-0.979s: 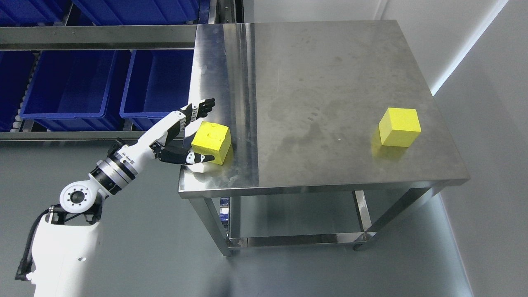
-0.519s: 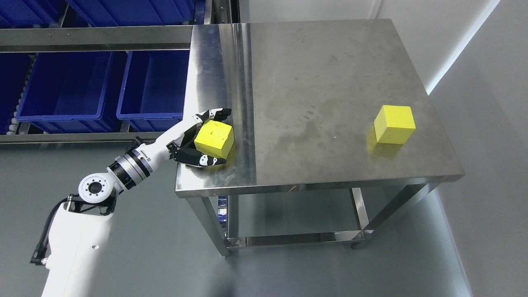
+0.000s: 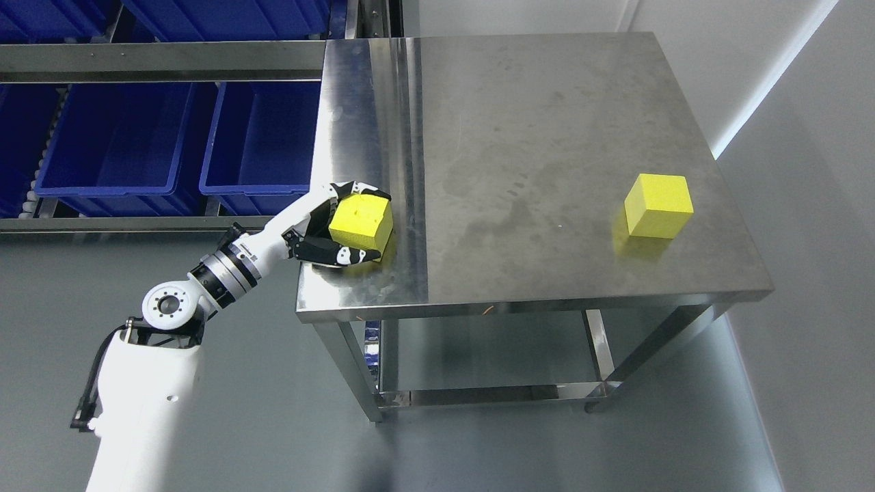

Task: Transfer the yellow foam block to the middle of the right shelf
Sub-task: 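Lift the yellow cube up off the table with the left hand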

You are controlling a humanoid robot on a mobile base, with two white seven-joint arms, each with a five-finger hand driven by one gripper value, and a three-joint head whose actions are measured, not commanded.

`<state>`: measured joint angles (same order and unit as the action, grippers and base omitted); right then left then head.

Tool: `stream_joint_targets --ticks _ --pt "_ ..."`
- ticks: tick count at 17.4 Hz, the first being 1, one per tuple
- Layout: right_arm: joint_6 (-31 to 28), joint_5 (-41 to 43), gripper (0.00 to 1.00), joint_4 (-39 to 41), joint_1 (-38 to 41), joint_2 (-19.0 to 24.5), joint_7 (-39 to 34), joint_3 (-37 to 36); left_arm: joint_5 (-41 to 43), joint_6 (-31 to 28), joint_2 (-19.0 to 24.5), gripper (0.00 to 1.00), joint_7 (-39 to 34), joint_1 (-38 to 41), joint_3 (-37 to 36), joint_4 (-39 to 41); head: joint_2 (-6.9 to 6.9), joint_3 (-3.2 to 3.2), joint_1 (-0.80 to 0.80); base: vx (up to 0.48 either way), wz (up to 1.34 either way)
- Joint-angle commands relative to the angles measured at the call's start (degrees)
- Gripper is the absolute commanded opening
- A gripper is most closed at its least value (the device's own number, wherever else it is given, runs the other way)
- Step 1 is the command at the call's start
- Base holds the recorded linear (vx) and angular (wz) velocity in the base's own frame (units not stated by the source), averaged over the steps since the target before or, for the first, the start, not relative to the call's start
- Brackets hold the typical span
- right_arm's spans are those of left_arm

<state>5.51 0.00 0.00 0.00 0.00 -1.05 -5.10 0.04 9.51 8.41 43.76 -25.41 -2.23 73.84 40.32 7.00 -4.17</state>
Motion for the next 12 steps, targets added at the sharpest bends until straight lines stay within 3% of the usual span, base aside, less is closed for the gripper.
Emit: stream_joint_targets --ticks 1,2,4,7,12 --pt "0.0 0.1 1.00 1.0 -0.2 -1.0 0.0 0.0 -9.7 6.0 -7.4 0.46 -9.1 -3.4 12.3 -1.2 0.00 0.00 0.00 0.000 0.00" --pt "0.0 0.1 1.00 1.0 -0.2 -1.0 0.0 0.0 -11.6 7.6 -7.4 0.47 -16.0 -3.6 12.5 -1.2 0.00 0.00 0.00 0.000 0.00" --pt "0.0 0.0 1.00 1.0 -0.1 -1.0 0.0 0.0 -11.7 13.4 -7.4 0.48 -21.3 -3.5 12.4 -1.2 0.00 0.00 0.00 0.010 -0.04" --pt "0.0 0.0 1.00 1.0 -0.2 -1.0 0.0 0.0 -11.7 19.3 -7.4 0.48 -24.1 -3.4 12.9 -1.1 0.00 0.00 0.00 0.016 0.02" --pt "0.0 0.0 1.00 1.0 -0.2 -1.0 0.0 0.0 -11.7 21.2 -7.4 0.49 -25.7 -0.1 14.1 2.0 0.00 0.00 0.00 0.002 0.02"
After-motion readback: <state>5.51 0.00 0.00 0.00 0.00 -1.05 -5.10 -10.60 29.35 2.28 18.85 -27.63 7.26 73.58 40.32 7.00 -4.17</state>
